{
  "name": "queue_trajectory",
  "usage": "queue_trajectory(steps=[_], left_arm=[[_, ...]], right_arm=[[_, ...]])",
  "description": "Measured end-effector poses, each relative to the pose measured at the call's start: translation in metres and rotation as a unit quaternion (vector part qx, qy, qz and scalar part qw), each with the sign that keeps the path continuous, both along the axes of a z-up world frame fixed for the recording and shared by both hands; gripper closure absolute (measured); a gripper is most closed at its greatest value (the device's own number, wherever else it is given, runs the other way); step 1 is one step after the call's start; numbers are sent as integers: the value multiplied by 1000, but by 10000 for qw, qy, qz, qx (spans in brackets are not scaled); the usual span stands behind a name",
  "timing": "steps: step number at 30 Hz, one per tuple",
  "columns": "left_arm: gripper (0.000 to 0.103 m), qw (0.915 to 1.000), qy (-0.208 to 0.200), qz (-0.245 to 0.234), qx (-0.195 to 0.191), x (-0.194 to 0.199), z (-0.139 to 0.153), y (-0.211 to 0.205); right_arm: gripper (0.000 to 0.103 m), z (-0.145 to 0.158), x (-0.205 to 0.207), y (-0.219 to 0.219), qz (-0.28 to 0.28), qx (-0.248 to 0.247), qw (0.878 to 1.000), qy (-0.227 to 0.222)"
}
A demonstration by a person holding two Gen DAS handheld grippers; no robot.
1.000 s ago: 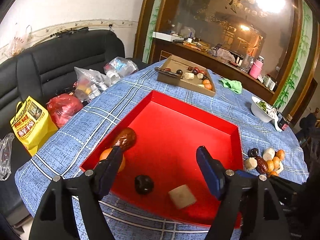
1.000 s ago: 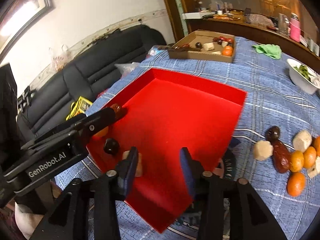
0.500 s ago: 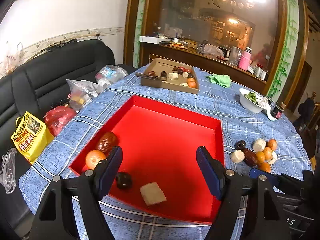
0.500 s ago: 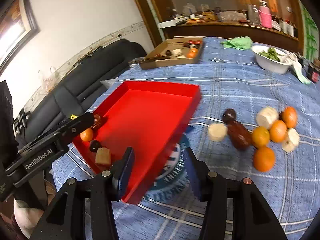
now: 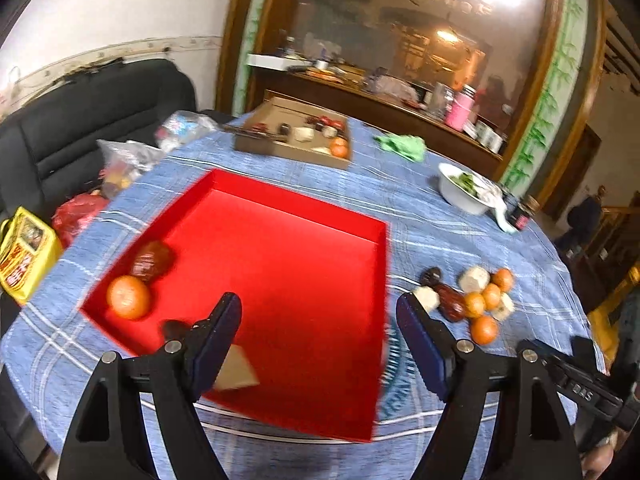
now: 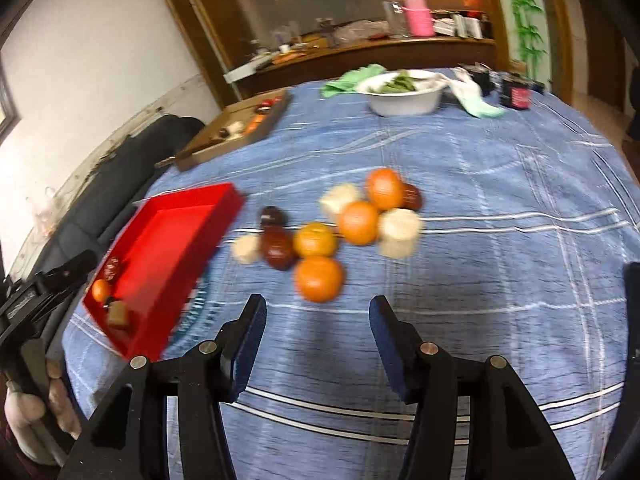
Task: Organize fruits
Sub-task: 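Move both tools back over the remaining fruit cluster, then grasp a tangerine with the right tool while the left tool grasps another tangerine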
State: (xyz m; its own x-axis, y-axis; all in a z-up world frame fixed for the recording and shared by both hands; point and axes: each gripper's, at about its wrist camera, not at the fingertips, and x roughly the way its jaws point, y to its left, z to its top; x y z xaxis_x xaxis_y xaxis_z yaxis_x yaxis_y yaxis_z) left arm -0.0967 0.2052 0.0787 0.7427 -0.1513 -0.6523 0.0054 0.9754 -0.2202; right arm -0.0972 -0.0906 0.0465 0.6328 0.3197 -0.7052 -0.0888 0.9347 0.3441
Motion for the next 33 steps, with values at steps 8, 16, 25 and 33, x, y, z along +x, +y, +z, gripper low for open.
queue_trajectory(steps=[8, 16, 25, 33], left_arm=[[24, 9977, 121, -667, 37, 3, -6, -43], [24, 9948, 257, -989, -22, 16, -13, -64], [46, 9841, 516, -1700, 50, 42, -27, -111], [59, 9782, 794, -1911, 177, 70, -44, -143]], right_arm=[[45, -9, 19, 9, 263, -250, 9993, 87], [47, -25, 51, 27, 593, -606, 9960, 293], [67, -30, 51, 17, 694, -335, 9966, 289], [67, -34, 44, -34, 100, 233, 9992, 298]])
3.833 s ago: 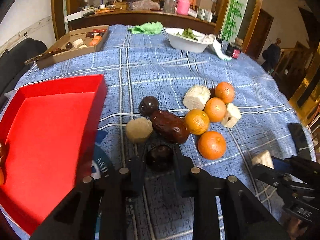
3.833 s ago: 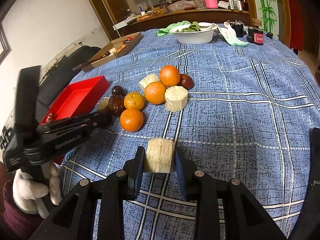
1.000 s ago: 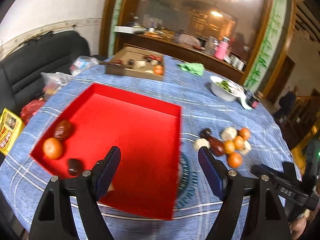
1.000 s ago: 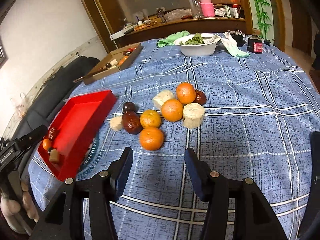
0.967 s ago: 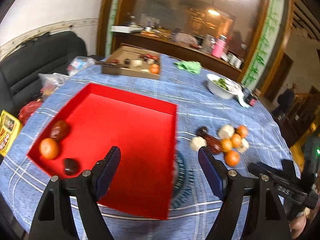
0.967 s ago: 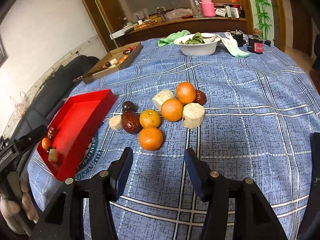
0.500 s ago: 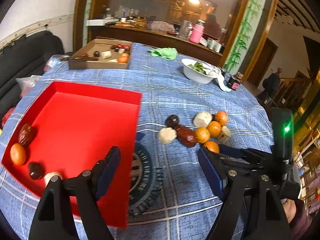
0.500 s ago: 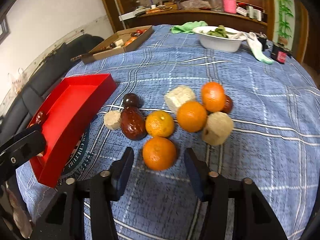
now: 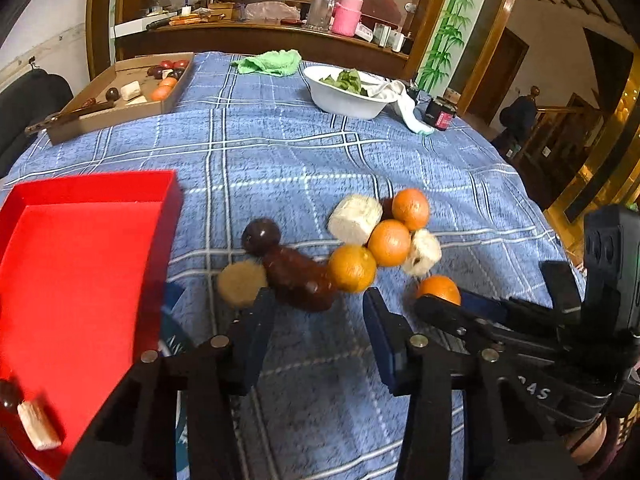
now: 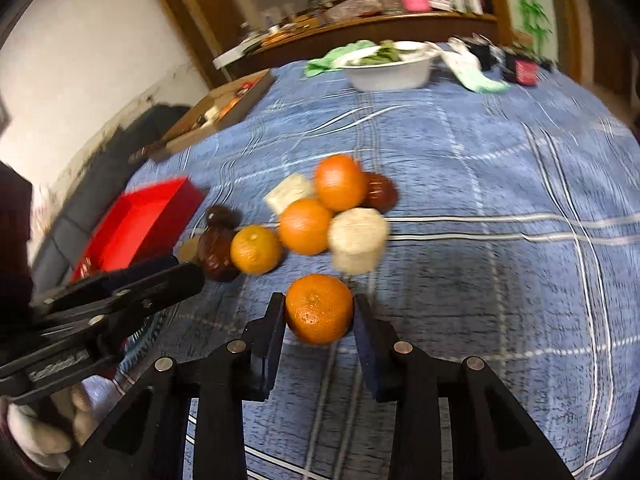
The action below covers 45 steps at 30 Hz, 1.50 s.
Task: Organize fruits
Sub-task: 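Grasp a tangerine with the right tool while the left tool grasps another tangerine, then carry the tangerine into the red tray with the right tool while the left tool releases its tangerine there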
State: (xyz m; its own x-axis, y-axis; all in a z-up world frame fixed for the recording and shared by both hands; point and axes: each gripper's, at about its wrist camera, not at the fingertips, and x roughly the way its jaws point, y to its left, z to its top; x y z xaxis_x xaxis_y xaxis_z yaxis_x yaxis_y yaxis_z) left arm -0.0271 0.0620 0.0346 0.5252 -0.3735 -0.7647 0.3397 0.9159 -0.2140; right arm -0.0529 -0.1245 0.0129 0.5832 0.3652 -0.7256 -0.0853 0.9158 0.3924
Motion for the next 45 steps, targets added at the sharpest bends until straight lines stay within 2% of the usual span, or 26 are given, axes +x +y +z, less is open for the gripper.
queue_trajectory(steps=[3, 6, 13, 19, 23, 24, 26, 29, 38, 45], left_arm=[[59, 9996, -162, -182, 116, 5, 7, -11], [59, 9974, -275, -582, 317, 13, 6, -28], [59, 9912, -195, -1187, 554, 27, -10, -51], [59, 9887, -245, -1271, 751, 29, -14, -58], [61, 9854, -413, -1258, 1069, 25, -17, -65], [63, 9849, -437, -1247, 1122, 24, -17, -66], [73, 9837, -479, -1189, 1259, 23, -17, -66], [73, 9841, -522, -1063, 1326, 21, -16, -61], [73, 9941, -647, -550, 669, -6, 15, -18], [73, 9972, -714, 153, 135, -33, 37, 42]], right_arm=[[67, 1, 1, -11, -177, 192, 9997, -29], [67, 1, 0, -16, -243, 323, 9992, -39], [67, 3, -3, -23, -362, 435, 9984, -81], [67, 1, -1, -25, -368, 477, 9982, -39], [67, -1, 0, -24, -367, 455, 9983, 1], [67, -2, 0, -24, -368, 455, 9983, 16], [67, -3, 1, -24, -376, 442, 9983, 36], [67, -3, 2, -23, -385, 395, 9985, 44], [67, 1, -2, -17, -395, 133, 9991, -111], [67, 12, -7, -4, -304, -244, 9987, -342]])
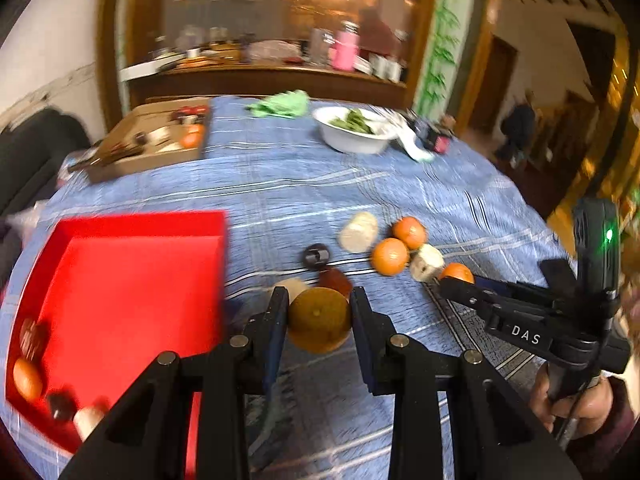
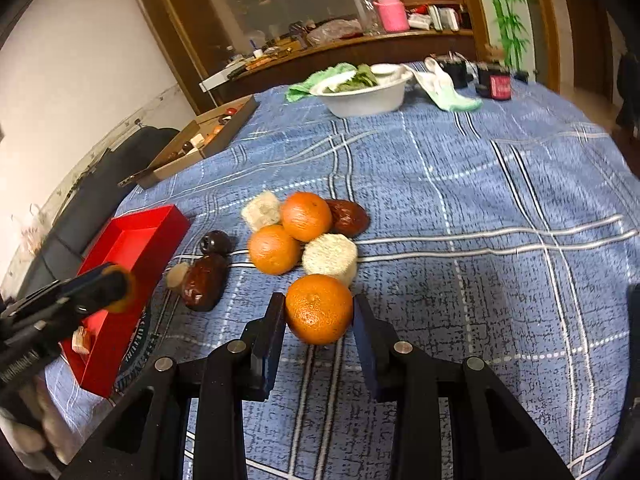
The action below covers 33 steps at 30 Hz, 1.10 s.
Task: Organize fruits
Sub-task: 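Carry the tangerine into the red tray with the right tool while the left tool releases its tangerine there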
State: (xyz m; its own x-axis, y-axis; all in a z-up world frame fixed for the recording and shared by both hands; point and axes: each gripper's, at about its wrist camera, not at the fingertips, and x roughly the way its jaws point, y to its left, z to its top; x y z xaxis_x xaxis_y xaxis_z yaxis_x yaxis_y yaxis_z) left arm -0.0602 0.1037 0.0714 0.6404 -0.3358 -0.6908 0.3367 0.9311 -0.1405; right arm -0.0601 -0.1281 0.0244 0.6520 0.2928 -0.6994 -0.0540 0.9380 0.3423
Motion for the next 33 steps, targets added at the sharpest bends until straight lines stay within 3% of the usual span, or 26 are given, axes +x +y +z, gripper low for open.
queue_trajectory(steps=[7, 15, 23, 33], left_arm=[[73, 9926, -5, 1088, -533, -9, 5, 90], [73, 9799, 29, 1863, -709, -9, -5, 148], [72, 9734, 183, 2118, -857, -4, -18, 174], [70, 9688, 183, 2301, -899, 0, -23, 188]], right_arm=[[67, 23, -12, 42, 494, -3, 9987, -142], [66, 47, -5, 137, 1538, -72, 9877, -263], [66, 39, 11, 215, 2132, -371, 9762, -174], [66, 17, 29, 250, 2329, -581, 9708, 34]])
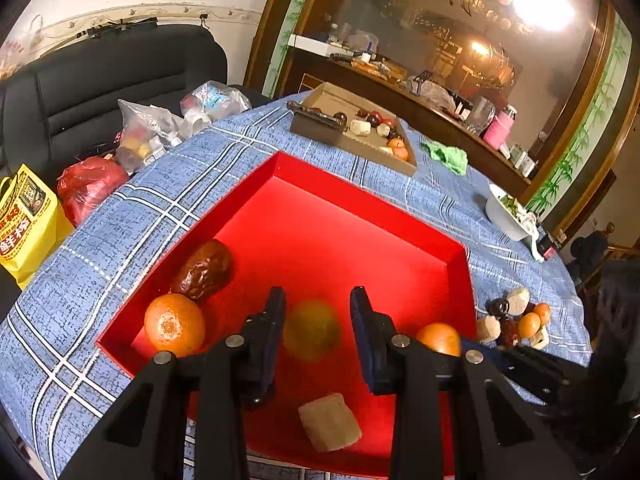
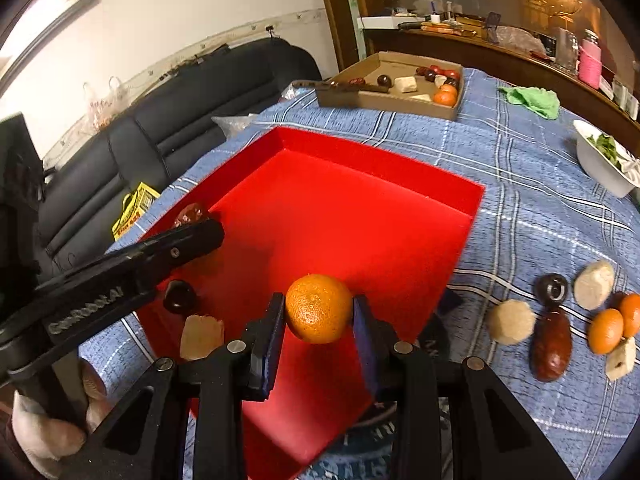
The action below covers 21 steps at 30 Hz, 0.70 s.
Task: Organize fruits
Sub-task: 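Carry the tangerine into the red tray with the right tool while the left tool releases its tangerine there, then withdraw both open tools from the red tray toward the remaining fruit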
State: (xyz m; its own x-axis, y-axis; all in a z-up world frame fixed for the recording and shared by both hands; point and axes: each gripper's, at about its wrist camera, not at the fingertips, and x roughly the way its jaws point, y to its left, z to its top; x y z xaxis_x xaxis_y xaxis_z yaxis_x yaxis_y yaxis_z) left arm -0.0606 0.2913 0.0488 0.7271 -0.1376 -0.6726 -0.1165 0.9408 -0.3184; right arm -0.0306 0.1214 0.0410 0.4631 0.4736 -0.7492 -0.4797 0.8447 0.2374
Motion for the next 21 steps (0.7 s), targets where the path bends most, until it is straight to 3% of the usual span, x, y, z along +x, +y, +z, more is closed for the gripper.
queue_trajectory(steps=[4, 12, 17, 19, 21], left_arm=[[58, 10000, -72, -5, -68, -1, 4, 2], [48, 9998, -136, -24, -160, -6, 13, -3], [21, 9997, -255, 29, -63, -15, 29, -15], [16, 9995, -294, 98, 89, -20, 39, -25], [16, 9991, -426, -83, -27, -26, 48, -34]], right_arm=[[65, -3, 3, 4, 1, 26, 10000, 5], [60, 7, 0, -2, -70, 148, 9998, -97], [57, 21, -12, -24, -284, 352, 9988, -181], [54, 27, -19, -39, -437, 410, 9979, -228], [48, 33, -25, -52, -598, 450, 9968, -288]])
